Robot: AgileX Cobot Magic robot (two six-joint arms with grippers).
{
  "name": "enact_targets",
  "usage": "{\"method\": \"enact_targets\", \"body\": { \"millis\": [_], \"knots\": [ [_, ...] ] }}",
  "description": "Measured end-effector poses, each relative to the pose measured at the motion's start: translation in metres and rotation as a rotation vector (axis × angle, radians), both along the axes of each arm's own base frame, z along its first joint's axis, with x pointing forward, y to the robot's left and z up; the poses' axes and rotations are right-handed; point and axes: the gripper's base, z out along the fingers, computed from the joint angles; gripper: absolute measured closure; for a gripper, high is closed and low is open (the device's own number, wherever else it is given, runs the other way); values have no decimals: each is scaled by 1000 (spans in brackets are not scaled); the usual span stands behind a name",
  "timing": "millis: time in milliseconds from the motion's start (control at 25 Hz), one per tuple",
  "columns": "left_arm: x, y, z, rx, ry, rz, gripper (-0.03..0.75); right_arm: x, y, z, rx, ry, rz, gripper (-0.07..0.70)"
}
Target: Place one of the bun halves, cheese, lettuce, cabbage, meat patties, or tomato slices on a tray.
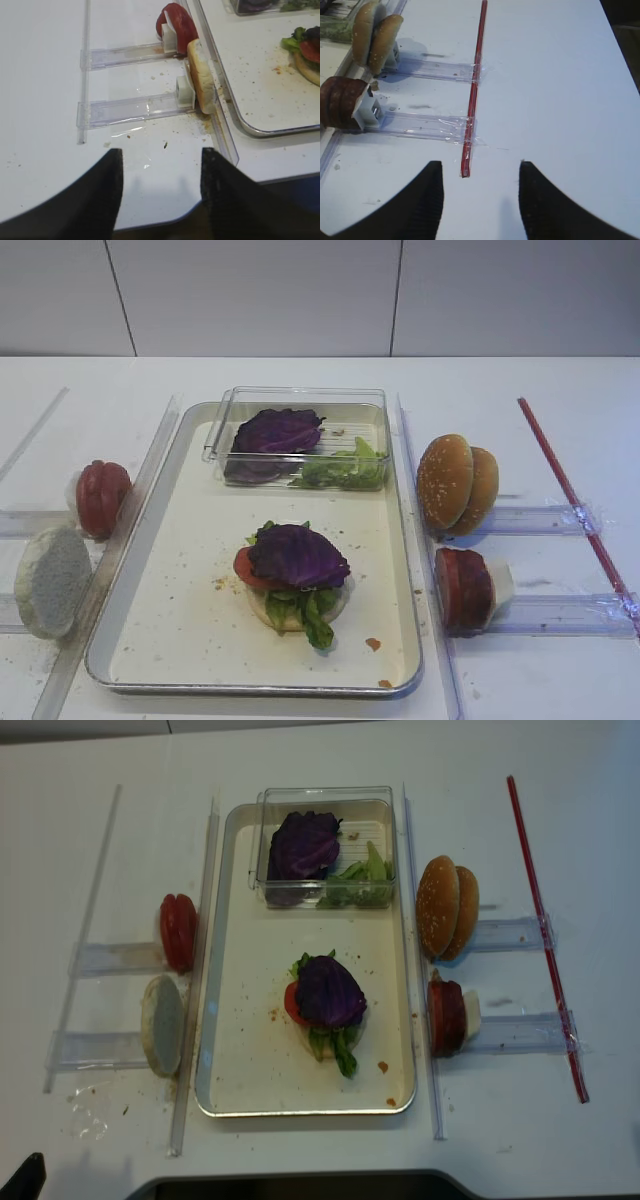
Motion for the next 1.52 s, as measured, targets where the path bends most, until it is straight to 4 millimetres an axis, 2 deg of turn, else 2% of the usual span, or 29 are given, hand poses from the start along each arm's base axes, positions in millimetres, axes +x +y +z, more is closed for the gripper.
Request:
{"method": "enact_targets", "body": {
  "millis": [1520],
  "knots": [
    [0, 0, 0, -1, 0, 1, 377, 0, 0, 0, 0, -2, 0, 250]
  ]
}}
